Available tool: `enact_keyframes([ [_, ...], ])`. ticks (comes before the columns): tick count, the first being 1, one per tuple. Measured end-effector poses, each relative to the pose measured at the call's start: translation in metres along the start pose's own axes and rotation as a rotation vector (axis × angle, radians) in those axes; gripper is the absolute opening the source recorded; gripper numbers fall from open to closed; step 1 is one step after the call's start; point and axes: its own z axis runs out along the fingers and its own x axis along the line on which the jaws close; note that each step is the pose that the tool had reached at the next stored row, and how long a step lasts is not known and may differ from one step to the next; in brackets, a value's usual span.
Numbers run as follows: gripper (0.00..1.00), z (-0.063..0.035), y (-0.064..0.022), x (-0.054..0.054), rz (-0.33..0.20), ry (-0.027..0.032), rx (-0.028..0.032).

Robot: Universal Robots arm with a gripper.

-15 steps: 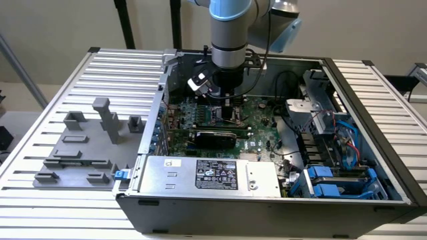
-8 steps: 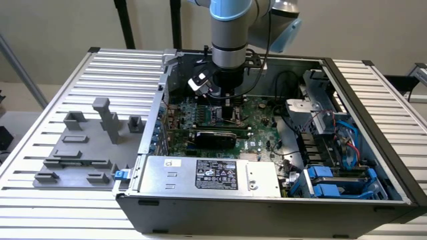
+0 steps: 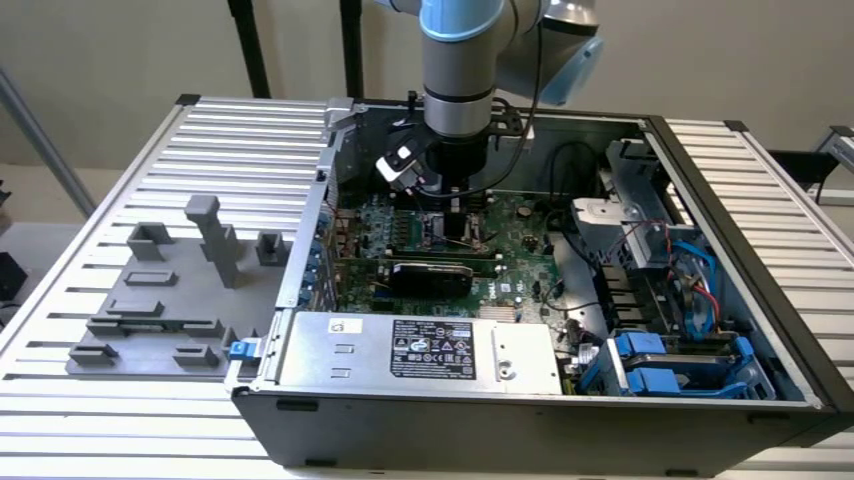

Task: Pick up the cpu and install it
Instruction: 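Place the cpu into insertion slot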

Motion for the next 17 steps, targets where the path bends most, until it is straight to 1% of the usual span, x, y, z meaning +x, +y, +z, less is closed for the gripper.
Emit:
enact_keyframes([
  [9,0.55,0.0004,-0.0001,0.0000,0.000,0.0000,-0.0001],
  [10,0.57,0.0006,0.0000,0.0001,0.000,0.0006,-0.0006],
  [12,0.57,0.0006,0.0000,0.0002,0.000,0.0006,-0.0005],
  [13,0.63,0.0006,0.0000,0.0002,0.000,0.0005,-0.0004],
  [17,0.63,0.0005,-0.0001,0.0001,0.000,0.0002,-0.0003],
])
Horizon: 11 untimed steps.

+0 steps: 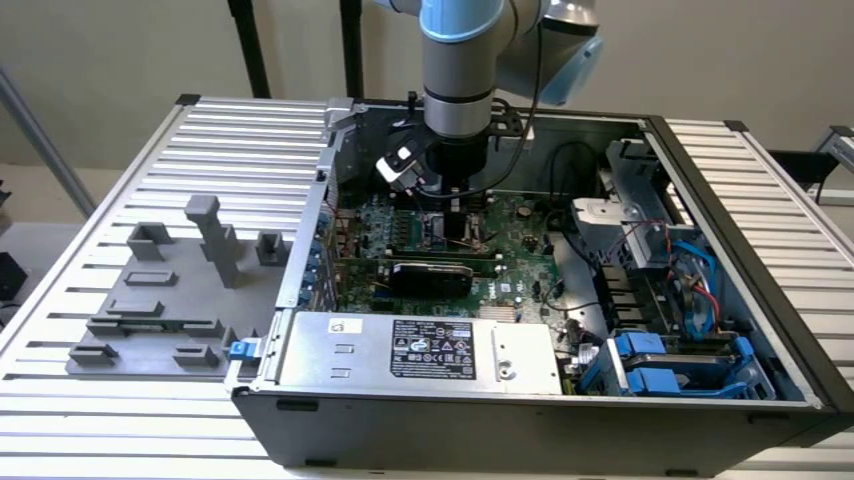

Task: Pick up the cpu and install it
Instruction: 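Place the cpu into insertion slot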

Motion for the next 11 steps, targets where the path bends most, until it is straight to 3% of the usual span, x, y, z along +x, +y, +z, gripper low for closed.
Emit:
enact_keyframes([
  [11,0.63,-0.0016,0.0001,0.0002,0.002,0.0006,0.0001],
])
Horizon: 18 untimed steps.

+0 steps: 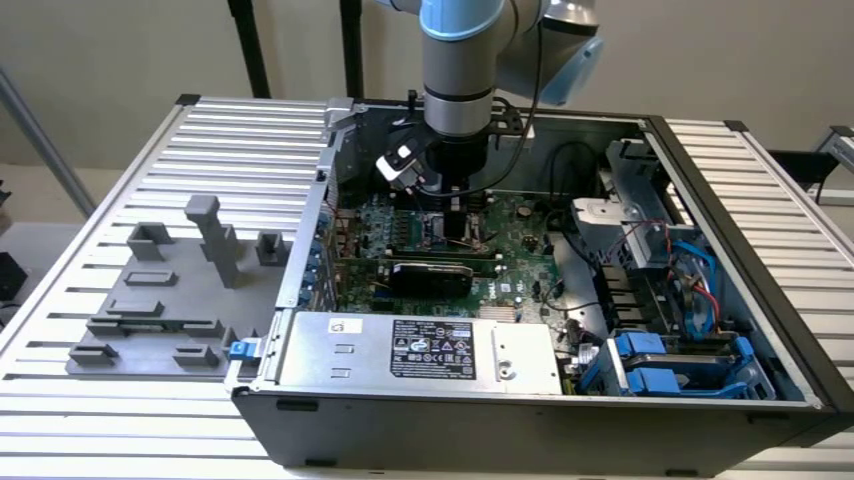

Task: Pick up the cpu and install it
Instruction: 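Place the cpu into insertion slot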

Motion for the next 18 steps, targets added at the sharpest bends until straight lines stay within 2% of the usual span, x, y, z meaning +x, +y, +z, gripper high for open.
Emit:
enact_keyframes([
  [10,0.63,0.0000,-0.0001,0.0005,0.013,0.0016,0.0004],
  [18,0.63,0.0000,-0.0003,0.0011,0.020,0.0053,0.0007],
])
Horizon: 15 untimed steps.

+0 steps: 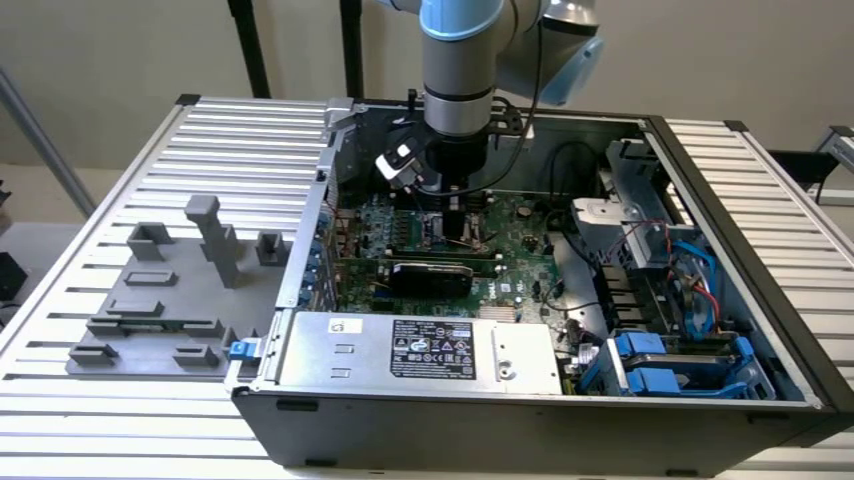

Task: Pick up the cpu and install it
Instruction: 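Place the cpu into insertion slot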

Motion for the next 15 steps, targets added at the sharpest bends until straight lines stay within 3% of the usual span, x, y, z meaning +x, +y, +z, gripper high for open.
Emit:
enact_keyframes([
  [8,0.63,-0.0001,-0.0004,0.0005,0.006,0.0051,0.0006],
  [15,0.63,-0.0003,-0.0002,-0.0005,0.006,0.0058,0.0007],
])
